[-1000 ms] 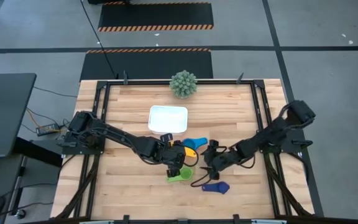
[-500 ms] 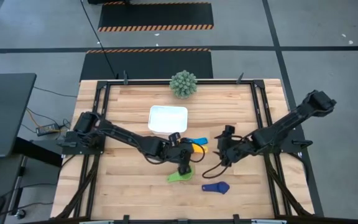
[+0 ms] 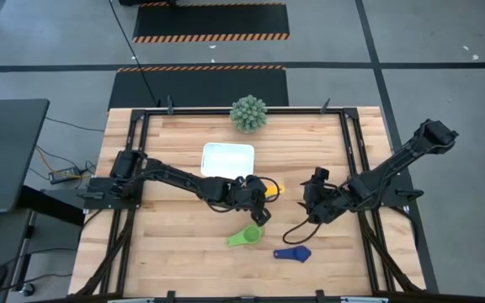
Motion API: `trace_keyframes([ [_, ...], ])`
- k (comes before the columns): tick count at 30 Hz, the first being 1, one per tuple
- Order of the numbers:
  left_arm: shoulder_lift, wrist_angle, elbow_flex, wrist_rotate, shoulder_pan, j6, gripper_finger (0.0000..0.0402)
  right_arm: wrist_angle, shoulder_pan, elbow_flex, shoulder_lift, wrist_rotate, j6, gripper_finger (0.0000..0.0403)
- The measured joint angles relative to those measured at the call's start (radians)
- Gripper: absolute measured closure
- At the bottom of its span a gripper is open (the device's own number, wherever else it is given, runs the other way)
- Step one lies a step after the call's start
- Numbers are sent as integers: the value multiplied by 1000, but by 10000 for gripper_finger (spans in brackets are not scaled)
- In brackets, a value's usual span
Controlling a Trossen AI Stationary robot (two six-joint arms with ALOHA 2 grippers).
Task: Nest measuring cups in basket
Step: Stack the yellow nesting cup on the blue nesting cup
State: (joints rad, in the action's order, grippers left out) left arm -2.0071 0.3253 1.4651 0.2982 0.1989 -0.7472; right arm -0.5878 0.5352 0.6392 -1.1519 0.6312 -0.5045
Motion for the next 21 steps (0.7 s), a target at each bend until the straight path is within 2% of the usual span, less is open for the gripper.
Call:
trace_keyframes([
  [10,-9,3,0,-3,0,-28,369,13,28,0,-6,17,-13,92],
  [18,-9,-2,0,18,0,-46,314,31,40,0,-6,24,-14,92],
  [21,0,4,1,-21,0,-2,297,75,40,-16,-8,24,16,92],
])
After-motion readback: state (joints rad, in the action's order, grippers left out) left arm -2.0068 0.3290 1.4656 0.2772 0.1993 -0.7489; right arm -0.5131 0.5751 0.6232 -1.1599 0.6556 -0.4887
